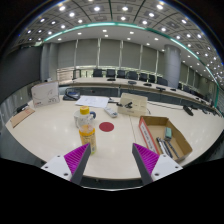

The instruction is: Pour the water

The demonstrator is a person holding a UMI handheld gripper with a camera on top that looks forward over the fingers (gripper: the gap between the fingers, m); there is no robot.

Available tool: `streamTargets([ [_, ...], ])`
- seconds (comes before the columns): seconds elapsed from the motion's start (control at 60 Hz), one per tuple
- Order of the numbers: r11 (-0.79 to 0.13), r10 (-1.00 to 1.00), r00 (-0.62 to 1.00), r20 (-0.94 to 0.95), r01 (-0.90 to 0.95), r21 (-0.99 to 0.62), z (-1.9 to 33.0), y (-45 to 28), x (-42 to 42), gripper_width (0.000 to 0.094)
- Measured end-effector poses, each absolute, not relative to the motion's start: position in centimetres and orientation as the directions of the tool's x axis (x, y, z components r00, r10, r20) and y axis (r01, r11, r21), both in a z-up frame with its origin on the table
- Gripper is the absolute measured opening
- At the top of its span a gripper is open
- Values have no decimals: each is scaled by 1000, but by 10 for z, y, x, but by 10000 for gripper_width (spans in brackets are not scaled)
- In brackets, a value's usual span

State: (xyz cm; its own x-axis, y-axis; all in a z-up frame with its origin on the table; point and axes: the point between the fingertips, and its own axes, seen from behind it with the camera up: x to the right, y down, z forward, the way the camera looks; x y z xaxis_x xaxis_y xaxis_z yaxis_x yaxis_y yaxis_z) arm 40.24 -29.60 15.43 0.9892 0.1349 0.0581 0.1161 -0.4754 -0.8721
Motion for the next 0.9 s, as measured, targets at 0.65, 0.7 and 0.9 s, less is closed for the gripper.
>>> streamTargets([
  [0.65, -346, 33, 995, 91, 97, -933, 72, -146, 297, 416],
  [0.7, -351, 36, 992, 120, 125, -928, 79, -144, 298, 397],
  [0.9, -333, -15, 922, 387, 360, -871, 134, -110, 323, 397],
])
